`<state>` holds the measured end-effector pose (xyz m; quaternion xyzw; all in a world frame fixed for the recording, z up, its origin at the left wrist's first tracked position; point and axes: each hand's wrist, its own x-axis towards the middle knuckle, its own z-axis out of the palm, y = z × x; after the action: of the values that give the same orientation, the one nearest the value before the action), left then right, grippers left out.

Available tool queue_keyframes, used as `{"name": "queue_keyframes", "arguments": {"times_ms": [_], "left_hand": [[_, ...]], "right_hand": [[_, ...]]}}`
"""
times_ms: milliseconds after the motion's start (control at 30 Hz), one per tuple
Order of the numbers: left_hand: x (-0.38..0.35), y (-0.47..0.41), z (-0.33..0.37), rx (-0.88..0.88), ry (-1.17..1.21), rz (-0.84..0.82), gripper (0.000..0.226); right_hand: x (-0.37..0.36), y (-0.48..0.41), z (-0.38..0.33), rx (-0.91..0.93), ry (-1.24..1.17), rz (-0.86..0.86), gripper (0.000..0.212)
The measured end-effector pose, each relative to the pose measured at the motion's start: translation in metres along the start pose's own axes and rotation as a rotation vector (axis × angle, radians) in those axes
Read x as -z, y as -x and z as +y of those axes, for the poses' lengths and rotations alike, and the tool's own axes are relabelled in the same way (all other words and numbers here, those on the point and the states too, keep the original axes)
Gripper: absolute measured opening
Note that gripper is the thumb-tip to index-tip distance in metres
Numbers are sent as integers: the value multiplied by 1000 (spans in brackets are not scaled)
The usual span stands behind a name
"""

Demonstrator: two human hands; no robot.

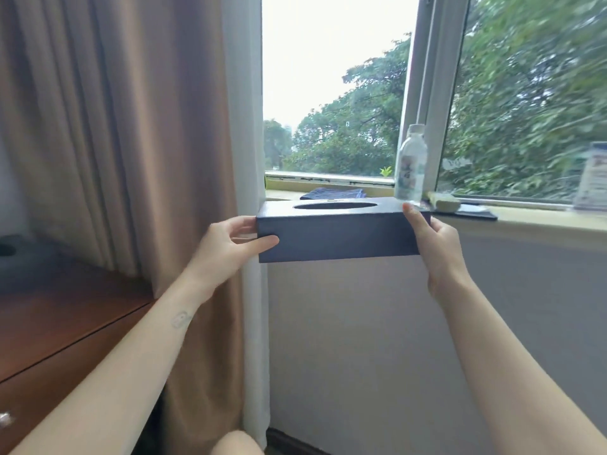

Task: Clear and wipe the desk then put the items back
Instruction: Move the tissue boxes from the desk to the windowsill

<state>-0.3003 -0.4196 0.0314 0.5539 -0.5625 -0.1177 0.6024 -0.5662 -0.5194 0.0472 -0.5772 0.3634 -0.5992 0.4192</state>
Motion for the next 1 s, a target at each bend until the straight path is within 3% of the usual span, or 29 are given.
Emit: {"name": "queue_keyframes", "arguments": {"times_ms": [133,233,300,367,567,767,900,1000], "left_hand": [[-41,-14,14,-39,68,-109,29],[-73,-22,27,-66,103,-191,33],[-96,-26,37,-91,125,-230,35],[-118,-31,49,-123,147,-275,34],[-186,-46,82,-180,203,-415,39],[-254,-66,105,-239,211,-522,33],[-294,-82,112,-294,167,-574,36],[-320,-97,114,-333,95,-590,31]], "right_hand": [[45,-3,-10,-14,32,124,54],[79,-3,-19,-10,58,212,39],[101,0,-27,10,78,288,57],[122,2,-35,20,100,352,61],[184,1,-57,51,110,507,28],[237,-13,-66,49,145,632,31],[268,-33,-63,44,171,688,47],[286,-53,-59,35,191,701,38]]}}
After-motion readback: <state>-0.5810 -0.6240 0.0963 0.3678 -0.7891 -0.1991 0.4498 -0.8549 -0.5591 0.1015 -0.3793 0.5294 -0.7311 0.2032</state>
